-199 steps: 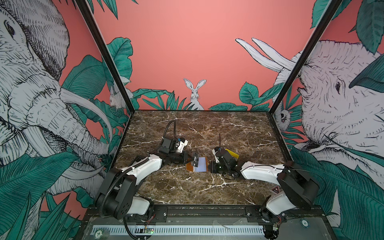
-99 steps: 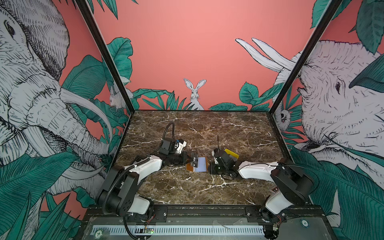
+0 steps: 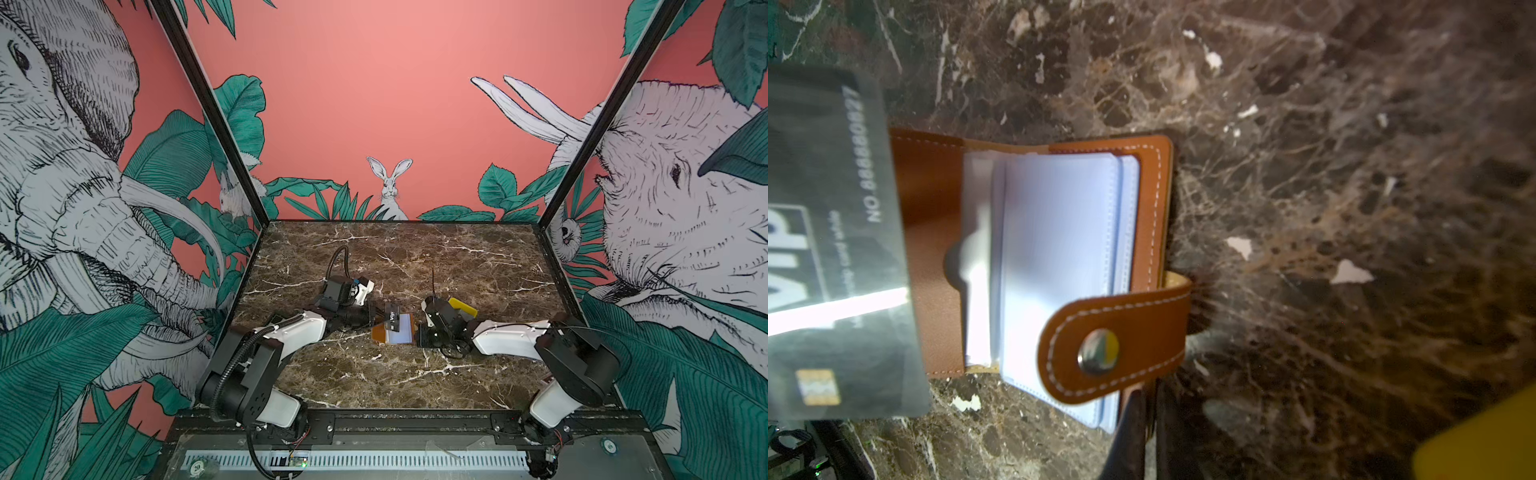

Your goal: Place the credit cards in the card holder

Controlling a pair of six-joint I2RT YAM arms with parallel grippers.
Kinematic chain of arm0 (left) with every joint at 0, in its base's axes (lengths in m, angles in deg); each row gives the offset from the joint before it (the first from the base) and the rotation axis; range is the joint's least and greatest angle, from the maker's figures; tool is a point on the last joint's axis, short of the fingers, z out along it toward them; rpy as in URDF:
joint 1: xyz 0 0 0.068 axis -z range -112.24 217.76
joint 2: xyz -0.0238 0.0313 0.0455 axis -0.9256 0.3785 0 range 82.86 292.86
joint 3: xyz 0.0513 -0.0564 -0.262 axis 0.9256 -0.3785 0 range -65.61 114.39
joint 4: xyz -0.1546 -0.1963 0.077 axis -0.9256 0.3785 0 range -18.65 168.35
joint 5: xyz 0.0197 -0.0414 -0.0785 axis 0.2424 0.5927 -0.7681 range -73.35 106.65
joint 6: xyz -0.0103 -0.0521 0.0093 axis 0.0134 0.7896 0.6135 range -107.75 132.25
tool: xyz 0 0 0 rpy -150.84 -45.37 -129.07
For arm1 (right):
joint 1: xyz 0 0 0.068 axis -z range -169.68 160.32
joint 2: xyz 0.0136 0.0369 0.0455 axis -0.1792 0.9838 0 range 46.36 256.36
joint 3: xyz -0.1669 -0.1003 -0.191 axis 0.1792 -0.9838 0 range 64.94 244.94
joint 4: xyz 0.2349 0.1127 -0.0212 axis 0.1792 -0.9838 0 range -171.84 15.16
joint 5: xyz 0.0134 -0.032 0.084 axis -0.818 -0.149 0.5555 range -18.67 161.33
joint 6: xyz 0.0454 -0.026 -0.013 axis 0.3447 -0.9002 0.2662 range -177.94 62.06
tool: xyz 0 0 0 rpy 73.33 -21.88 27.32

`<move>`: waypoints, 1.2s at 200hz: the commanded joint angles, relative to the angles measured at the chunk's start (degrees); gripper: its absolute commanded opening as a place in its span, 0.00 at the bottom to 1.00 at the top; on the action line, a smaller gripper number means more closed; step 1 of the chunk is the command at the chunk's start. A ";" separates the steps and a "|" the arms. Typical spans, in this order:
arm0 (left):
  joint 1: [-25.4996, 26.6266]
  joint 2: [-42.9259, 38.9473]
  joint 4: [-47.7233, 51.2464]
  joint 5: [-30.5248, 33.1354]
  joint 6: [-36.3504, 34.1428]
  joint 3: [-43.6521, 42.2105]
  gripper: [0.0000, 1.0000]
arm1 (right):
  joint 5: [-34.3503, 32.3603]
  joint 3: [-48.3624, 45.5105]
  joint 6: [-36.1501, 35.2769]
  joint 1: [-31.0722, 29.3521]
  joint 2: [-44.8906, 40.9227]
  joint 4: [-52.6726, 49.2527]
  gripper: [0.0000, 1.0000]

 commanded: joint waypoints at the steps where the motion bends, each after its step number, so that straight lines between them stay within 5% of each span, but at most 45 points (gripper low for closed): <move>1: 0.83 1.44 -2.35 -0.83 1.36 0.44 0.03 | -0.99 0.29 -0.76 -0.34 1.14 -0.50 0.09; 122: -0.59 7.23 0.04 0.49 -1.85 -1.04 0.03 | -2.70 -0.71 -0.85 -0.74 0.76 -1.47 0.08; 240: -5.35 3.26 3.87 -0.40 -3.30 -2.98 0.03 | -4.46 0.16 -1.51 -1.25 1.65 -3.22 0.07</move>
